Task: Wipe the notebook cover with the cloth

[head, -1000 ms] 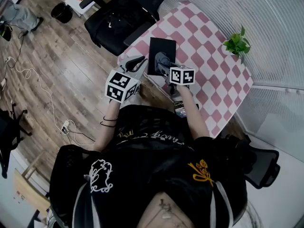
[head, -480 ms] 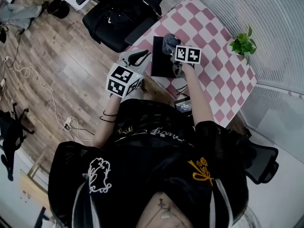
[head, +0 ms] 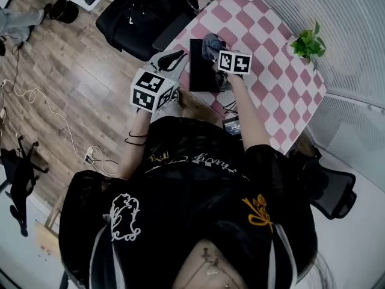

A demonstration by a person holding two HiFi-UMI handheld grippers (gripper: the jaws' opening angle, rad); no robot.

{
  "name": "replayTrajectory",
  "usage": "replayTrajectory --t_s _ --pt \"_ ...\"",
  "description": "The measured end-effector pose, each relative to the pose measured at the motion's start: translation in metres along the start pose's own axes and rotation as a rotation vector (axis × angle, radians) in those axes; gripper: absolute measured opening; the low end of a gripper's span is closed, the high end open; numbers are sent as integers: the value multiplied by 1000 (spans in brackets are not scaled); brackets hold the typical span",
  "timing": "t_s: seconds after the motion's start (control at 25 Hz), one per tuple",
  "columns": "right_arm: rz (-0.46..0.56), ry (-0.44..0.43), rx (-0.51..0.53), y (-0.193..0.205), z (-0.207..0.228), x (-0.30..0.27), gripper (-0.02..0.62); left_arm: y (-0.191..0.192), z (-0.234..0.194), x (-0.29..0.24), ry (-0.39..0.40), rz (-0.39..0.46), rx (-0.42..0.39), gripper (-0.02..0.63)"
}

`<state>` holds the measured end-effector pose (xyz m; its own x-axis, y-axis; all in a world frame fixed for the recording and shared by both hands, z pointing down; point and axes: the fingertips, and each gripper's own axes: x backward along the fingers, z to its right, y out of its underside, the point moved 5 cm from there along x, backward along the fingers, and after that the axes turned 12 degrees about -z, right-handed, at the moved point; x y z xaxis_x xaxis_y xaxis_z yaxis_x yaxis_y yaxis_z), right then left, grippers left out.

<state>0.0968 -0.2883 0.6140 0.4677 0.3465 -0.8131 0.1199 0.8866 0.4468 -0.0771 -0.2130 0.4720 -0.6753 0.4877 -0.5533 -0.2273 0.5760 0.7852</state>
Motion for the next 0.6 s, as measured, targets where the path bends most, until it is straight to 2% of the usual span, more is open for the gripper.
replayTrajectory --t_s 0.6 --pt "-2 -10 40 50 -12 22 133 4 30 -6 25 -13 -26 38"
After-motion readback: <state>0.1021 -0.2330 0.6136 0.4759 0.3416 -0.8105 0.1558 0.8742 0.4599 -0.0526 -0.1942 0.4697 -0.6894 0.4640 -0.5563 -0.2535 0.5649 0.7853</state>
